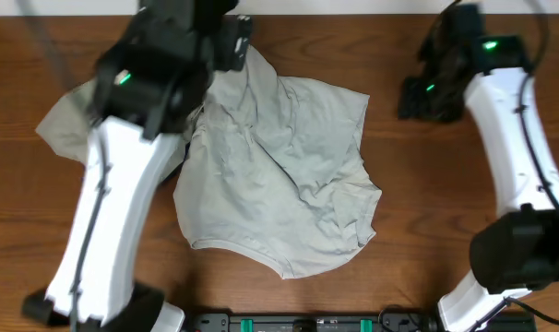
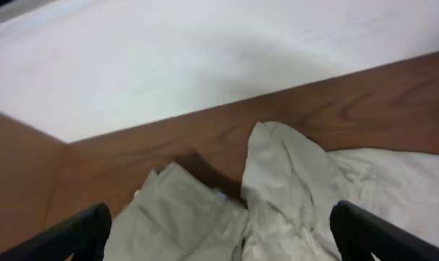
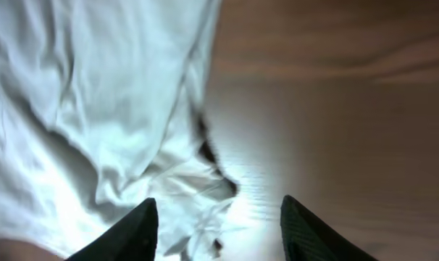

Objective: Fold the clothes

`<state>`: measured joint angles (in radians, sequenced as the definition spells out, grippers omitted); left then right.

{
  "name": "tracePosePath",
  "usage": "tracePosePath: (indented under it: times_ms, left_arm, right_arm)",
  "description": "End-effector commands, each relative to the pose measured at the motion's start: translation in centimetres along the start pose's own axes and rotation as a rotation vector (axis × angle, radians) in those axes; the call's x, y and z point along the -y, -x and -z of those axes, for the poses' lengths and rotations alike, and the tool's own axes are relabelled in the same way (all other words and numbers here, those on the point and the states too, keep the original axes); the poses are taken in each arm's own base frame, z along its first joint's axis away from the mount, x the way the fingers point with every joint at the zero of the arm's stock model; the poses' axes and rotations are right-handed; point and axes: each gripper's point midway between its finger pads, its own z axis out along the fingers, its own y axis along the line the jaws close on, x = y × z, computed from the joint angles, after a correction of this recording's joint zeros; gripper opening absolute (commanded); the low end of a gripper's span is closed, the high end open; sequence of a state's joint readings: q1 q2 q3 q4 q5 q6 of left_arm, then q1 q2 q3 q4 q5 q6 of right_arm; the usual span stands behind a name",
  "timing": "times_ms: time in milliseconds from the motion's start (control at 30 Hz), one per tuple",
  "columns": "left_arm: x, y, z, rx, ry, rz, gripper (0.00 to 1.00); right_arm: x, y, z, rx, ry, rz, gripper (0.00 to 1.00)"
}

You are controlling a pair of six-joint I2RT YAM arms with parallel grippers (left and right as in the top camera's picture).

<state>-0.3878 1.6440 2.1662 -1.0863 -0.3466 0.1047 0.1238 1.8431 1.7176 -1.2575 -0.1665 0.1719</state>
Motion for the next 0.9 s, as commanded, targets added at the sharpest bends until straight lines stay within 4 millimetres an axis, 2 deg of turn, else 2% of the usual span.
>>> tracePosePath:
  times_ms: [0,133,267,333,467,667,733,867]
  left_arm:
    - [-1.4,-0.2,2.9,0.019,0.01,0.073,0.98]
    - [-2.3,-1.1,5.1,0.016,0.009,0.092,0.98]
    - [-2.6,-1.8,5.9,0.001,0.01,0.104,0.98]
    - [-2.6,-2.1,5.9,-0.011,0.01,0.114,0.98]
    - [-2.6,-2.6,5.9,-0.032,0.01,0.105,0.98]
    - [-2.6,-2.7,5.9,-0.037,0.01,0.103,0.98]
    - [-2.6,-2.7,5.9,-0.037,0.01,0.103,0.98]
    - [-2.6,-2.8,5.9,-0.04,0.01,0.102,0.98]
  right_arm:
    - [-3.6,-3.4,-3.1,-0.101,0.091,0.102,0.53]
    - [-6.2,-6.2,-7.0,-0.152,0.136,0.139,0.52]
    - [-9.4,-8.0,-9.6,-0.154,0.229,0.175,0.51]
    - [-10.0,-8.6,-10.6,-0.151,0.233,0.161,0.49]
    - [-10.0,-9.5,-12.4,-0.144,0.218,0.119,0.46]
    - [-9.4,-10.4,-13.5,-0.155,0.213,0.095,0.46]
    - [-9.5,-10.2,-13.7,-0.142,0.219,0.086,0.49]
    - [-9.9,-9.3,-14.1,-0.095,0.239,0.058,0.47]
